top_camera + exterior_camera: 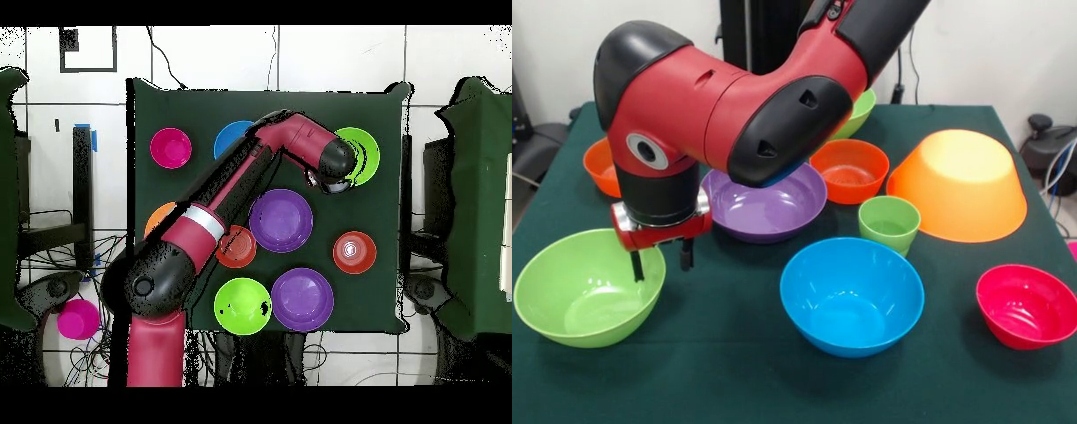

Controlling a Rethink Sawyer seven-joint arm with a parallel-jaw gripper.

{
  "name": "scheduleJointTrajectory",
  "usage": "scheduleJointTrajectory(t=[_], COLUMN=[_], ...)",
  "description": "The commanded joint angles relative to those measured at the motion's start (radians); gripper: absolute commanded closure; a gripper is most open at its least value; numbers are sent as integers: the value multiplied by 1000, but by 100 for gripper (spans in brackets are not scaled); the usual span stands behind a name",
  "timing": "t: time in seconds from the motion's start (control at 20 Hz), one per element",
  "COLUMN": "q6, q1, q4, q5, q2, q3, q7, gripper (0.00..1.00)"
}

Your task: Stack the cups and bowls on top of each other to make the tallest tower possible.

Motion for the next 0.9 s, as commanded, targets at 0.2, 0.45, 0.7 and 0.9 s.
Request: scheduleJointTrajectory(t=[0.2, 0.45, 0.7, 0.9], q6=[110, 117, 104, 97], q1=[-27, -31, -38, -42], q4=[-112, -125, -135, -141], q5=[76, 90, 102, 107], q2=[-8, -13, -7, -5], q3=[149, 146, 129, 115], q7=[-308, -312, -254, -240], gripper=[0, 0, 0, 0])
